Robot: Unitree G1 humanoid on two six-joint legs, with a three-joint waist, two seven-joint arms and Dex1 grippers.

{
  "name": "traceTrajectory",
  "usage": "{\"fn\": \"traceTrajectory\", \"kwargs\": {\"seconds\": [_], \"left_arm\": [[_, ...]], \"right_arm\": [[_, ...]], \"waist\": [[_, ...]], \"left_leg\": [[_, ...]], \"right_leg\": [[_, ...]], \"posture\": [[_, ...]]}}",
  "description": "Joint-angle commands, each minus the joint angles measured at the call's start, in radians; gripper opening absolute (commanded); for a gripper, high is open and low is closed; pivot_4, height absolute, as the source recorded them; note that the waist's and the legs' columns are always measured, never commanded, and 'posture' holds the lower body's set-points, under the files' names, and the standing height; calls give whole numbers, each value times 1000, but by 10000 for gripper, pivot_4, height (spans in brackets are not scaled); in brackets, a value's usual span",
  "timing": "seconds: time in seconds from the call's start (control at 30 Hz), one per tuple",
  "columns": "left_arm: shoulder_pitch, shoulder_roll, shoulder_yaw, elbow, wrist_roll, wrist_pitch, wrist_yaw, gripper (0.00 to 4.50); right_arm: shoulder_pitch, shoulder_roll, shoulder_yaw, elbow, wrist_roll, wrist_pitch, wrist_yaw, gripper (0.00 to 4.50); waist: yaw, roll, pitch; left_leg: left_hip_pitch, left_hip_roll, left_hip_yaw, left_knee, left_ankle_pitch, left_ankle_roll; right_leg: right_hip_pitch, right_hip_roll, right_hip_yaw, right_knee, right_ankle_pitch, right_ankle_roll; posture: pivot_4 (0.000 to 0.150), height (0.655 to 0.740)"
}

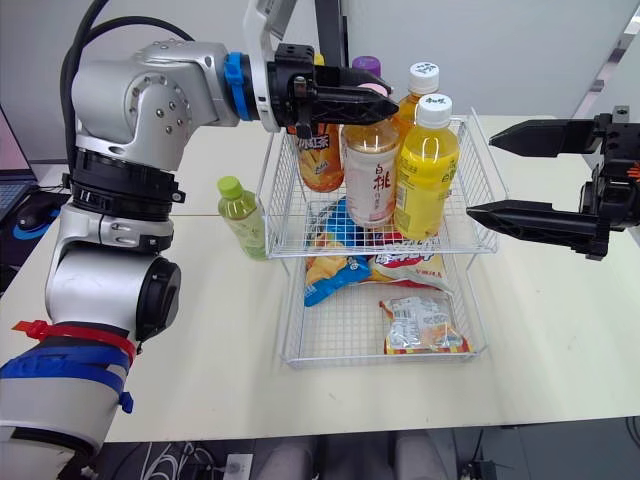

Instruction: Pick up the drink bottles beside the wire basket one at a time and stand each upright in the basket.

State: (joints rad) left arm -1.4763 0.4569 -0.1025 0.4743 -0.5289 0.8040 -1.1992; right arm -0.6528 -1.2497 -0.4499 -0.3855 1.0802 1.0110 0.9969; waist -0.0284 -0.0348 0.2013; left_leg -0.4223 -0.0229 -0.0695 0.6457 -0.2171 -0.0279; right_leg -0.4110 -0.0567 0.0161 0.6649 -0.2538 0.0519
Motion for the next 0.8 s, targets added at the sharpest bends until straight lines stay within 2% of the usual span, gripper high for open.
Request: {"fn": "traceTrajectory", "kwargs": {"seconds": [0.03, 0.13, 0.37, 0.43, 0.6, 0.7, 0.8], "left_arm": [[-49, 22, 51, -12, -18, -5, -38, 35864], [-53, 37, 65, -20, -20, 7, -59, 44915], [-31, 148, 127, -179, -94, 118, -87, 44915], [-21, 188, 196, -198, -91, 133, 8, 44915], [72, 322, 266, -269, -66, 132, 100, 44915], [149, 411, 304, -308, -42, 120, 156, 44915], [266, 473, 407, -369, -35, 119, 258, 44915]], "right_arm": [[1, -27, -45, 4, -8, -26, 8, 45000], [14, -28, -52, 1, -11, -30, 12, 45000], [55, -26, -90, -34, 2, -29, 1, 45000], [70, -15, -107, -63, 13, -35, -4, 45000], [86, 13, -130, -119, 53, -54, -21, 45000], [73, 32, -103, -140, 75, -71, -47, 45000], [61, 52, -52, -170, 67, -102, -67, 45000]], "waist": [[0, 0, 0], [-1, 0, 0], [-4, 1, 0], [-3, 1, 0], [-4, 2, -1], [-2, 2, -1], [-1, 2, -1]], "left_leg": [[0, 0, 0, 0, 0, 0], [0, 0, 0, 0, 0, 0], [0, 0, 0, 0, 0, 0], [1, 1, 0, -1, 0, 0], [5, 1, -2, -1, 0, 0], [5, 1, -2, 0, 0, 0], [5, 1, -3, 0, 0, 0]], "right_leg": [[0, 0, 0, 0, 0, 0], [0, 0, 0, 0, 0, 0], [0, 0, 0, 0, 0, 0], [0, 0, 0, 0, 0, 0], [3, 0, 1, 1, 0, 0], [4, 0, 0, 1, 0, 0], [4, 0, 0, 0, 0, 0]], "posture": [[1500, 7400], [1500, 7400], [1500, 7400], [1500, 7400], [1500, 7400], [1500, 7400], [1500, 7400]]}}
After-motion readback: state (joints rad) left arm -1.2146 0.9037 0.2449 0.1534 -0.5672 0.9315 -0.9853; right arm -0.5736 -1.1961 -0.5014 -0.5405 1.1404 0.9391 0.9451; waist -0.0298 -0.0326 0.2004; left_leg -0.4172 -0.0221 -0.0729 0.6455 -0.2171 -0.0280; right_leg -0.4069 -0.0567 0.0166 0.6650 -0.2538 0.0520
